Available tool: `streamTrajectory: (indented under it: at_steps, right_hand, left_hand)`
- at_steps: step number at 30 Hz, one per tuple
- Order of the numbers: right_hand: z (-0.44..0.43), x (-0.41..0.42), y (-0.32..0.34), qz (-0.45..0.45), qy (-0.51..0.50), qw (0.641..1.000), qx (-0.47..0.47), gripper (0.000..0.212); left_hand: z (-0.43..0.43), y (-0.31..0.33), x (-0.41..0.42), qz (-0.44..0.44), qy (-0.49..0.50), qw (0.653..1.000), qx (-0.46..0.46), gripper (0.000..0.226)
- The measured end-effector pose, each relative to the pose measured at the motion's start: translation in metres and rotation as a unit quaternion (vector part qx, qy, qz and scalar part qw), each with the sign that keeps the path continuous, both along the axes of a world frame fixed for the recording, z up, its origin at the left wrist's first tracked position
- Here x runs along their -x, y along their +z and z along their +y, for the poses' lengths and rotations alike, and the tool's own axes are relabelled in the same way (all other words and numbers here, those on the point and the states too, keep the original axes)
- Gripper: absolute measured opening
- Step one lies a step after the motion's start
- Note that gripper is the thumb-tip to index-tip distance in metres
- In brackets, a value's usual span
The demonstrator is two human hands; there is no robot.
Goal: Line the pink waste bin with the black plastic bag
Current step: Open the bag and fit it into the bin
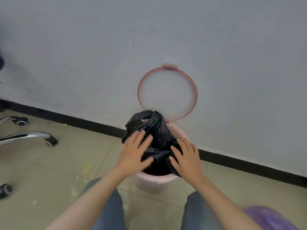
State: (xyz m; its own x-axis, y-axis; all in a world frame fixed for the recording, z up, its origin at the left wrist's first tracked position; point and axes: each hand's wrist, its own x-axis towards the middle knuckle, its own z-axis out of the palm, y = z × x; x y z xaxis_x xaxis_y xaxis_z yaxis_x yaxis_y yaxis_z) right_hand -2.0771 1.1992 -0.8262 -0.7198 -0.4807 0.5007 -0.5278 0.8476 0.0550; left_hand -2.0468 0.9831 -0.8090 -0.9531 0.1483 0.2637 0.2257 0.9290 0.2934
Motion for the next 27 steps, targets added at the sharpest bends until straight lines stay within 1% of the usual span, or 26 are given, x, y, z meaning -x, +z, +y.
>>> streamTrajectory:
  at_steps: [1, 2, 3, 4, 5, 6, 7, 8, 9, 10, 11, 12, 13, 14, 15, 16, 18, 20, 21, 22, 23, 25, 26, 27]
  right_hand:
    - [0.008, -0.008, -0.003, 0.025, 0.041, 0.999, -0.001, 0.037]
    - [0.016, -0.017, -0.005, 0.027, 0.076, 0.996, -0.028, 0.043]
    - [0.024, -0.025, -0.007, 0.018, 0.098, 0.992, -0.073, 0.051]
    - [0.033, -0.031, -0.009, -0.002, 0.104, 0.986, -0.128, 0.062]
    - [0.041, -0.035, -0.013, -0.032, 0.096, 0.980, -0.174, 0.076]
    - [0.047, -0.037, -0.016, -0.065, 0.075, 0.975, -0.197, 0.089]
    - [0.051, -0.035, -0.019, -0.084, 0.051, 0.975, -0.201, 0.096]
    - [0.052, -0.032, -0.019, -0.091, 0.028, 0.976, -0.198, 0.098]
    - [0.053, -0.027, -0.020, -0.082, 0.017, 0.978, -0.191, 0.094]
    - [0.053, -0.022, -0.016, -0.076, 0.013, 0.980, -0.184, 0.085]
    - [0.053, -0.017, -0.011, -0.068, 0.014, 0.983, -0.172, 0.072]
    - [0.051, -0.012, -0.004, -0.063, 0.015, 0.986, -0.152, 0.058]
    - [0.050, -0.008, 0.004, -0.064, 0.013, 0.991, -0.120, 0.045]
    - [0.049, -0.003, 0.013, -0.073, 0.003, 0.994, -0.076, 0.036]
    - [0.049, 0.002, 0.022, -0.085, -0.007, 0.996, -0.030, 0.031]
    - [0.049, 0.007, 0.030, -0.098, -0.020, 0.995, 0.010, 0.034]
    - [0.051, 0.014, 0.040, -0.117, -0.020, 0.991, 0.055, 0.039]
    - [0.051, 0.013, 0.045, -0.123, -0.013, 0.989, 0.082, 0.035]
    - [0.051, 0.010, 0.047, -0.111, -0.004, 0.990, 0.082, 0.043]
    - [0.052, 0.005, 0.047, -0.094, 0.011, 0.994, 0.051, 0.053]
    - [0.055, 0.001, 0.045, -0.064, 0.035, 0.997, -0.002, 0.059]
    - [0.058, -0.004, 0.037, -0.026, 0.074, 0.992, -0.099, 0.060]
    - [0.057, -0.007, 0.032, -0.027, 0.081, 0.989, -0.121, 0.063]
    - [0.055, -0.011, 0.027, -0.043, 0.088, 0.987, -0.124, 0.062]
  left_hand:
    - [0.000, -0.010, -0.005, -0.002, -0.057, 0.993, 0.105, 0.072]
    - [-0.002, -0.019, -0.009, -0.015, -0.085, 0.982, 0.170, 0.073]
    - [-0.004, -0.025, -0.010, -0.021, -0.103, 0.976, 0.193, 0.071]
    - [-0.006, -0.025, -0.010, -0.048, -0.111, 0.973, 0.197, 0.072]
    - [-0.009, -0.027, -0.007, -0.056, -0.115, 0.970, 0.205, 0.073]
    - [-0.011, -0.027, -0.004, -0.050, -0.109, 0.969, 0.218, 0.071]
    - [-0.013, -0.027, -0.001, -0.039, -0.105, 0.967, 0.227, 0.068]
    - [-0.015, -0.025, 0.002, -0.037, -0.099, 0.968, 0.226, 0.064]
    - [-0.016, -0.020, 0.003, -0.048, -0.097, 0.971, 0.214, 0.058]
    - [-0.017, -0.011, 0.003, -0.065, -0.091, 0.972, 0.208, 0.052]
    - [-0.018, -0.005, 0.003, -0.073, -0.084, 0.973, 0.203, 0.044]
    - [-0.019, 0.004, 0.002, -0.089, -0.076, 0.978, 0.172, 0.037]
    - [-0.019, 0.012, 0.003, -0.086, -0.062, 0.987, 0.119, 0.035]
    - [-0.022, 0.019, 0.005, -0.114, -0.037, 0.990, 0.078, 0.039]
    - [-0.027, 0.024, 0.008, -0.167, -0.022, 0.985, 0.033, 0.042]
    - [-0.031, 0.029, 0.010, -0.200, -0.022, 0.980, -0.003, 0.042]
    - [-0.038, 0.036, 0.012, -0.217, -0.038, 0.974, -0.046, 0.041]
    - [-0.039, 0.039, 0.012, -0.230, -0.042, 0.969, -0.080, 0.042]
    - [-0.036, 0.041, 0.011, -0.237, -0.036, 0.965, -0.108, 0.041]
    - [-0.034, 0.044, 0.010, -0.239, -0.018, 0.959, -0.154, 0.041]
    - [-0.031, 0.048, 0.009, -0.244, 0.004, 0.944, -0.220, 0.039]
    - [-0.028, 0.059, 0.010, -0.246, 0.036, 0.907, -0.339, 0.037]
    - [-0.028, 0.061, 0.012, -0.245, 0.045, 0.901, -0.356, 0.035]
    - [-0.027, 0.064, 0.013, -0.247, 0.045, 0.901, -0.354, 0.033]
